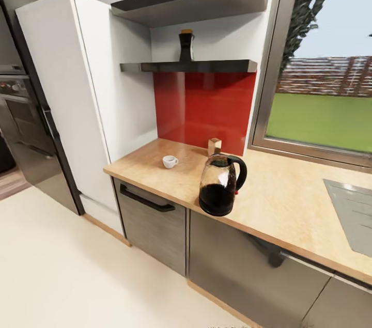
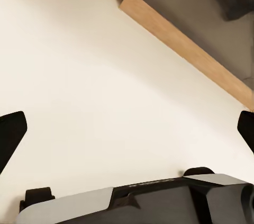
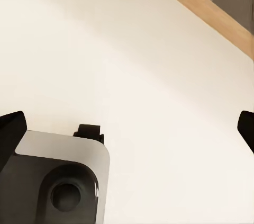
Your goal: Set up a coffee station on the kitchen countertop: keep the coffee maker on the countertop, move the bottle of coffee from the kitchen shelf to the counter next to the coffee maker, place a paper coffee filter on top of the coffee maker, put the saucer next to the coffee maker with the coffee cup on the saucer, and place the electric kettle next to the coffee maker.
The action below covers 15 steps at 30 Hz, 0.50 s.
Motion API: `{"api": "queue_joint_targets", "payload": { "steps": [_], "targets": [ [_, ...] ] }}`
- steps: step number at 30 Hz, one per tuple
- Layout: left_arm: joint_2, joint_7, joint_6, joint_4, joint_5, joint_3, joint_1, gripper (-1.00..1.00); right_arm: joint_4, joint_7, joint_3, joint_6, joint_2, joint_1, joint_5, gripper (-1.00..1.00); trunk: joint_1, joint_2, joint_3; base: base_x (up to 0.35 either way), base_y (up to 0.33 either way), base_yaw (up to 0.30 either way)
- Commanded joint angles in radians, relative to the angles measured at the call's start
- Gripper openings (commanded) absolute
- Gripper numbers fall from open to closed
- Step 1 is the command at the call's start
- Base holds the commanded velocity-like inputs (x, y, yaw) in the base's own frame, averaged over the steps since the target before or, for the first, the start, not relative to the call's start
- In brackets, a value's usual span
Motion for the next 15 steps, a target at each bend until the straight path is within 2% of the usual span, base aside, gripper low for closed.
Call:
{"api": "queue_joint_targets", "payload": {
  "steps": [1, 11, 15],
  "targets": [
    [0.001, -0.001, -0.005, 0.0, 0.008, -0.008, 0.0, 1.0, 0.001, 0.0, 0.0, -0.003, 0.0, -0.001, 0.009, 1.0, 0.0, -0.001, -0.001, 0.0, 0.003, -0.277],
    [0.001, -0.001, -0.005, 0.0, 0.008, -0.008, 0.0, 1.0, 0.001, 0.0, 0.0, -0.003, 0.0, -0.001, 0.009, 1.0, 0.0, -0.001, -0.001, 0.0, 0.001, -0.28],
    [0.001, -0.001, -0.005, 0.0, 0.008, -0.008, 0.0, 1.0, 0.001, 0.0, 0.0, -0.003, 0.0, -0.001, 0.009, 1.0, 0.0, -0.001, -0.001, 0.061, 0.095, -0.249]
  ]
}}
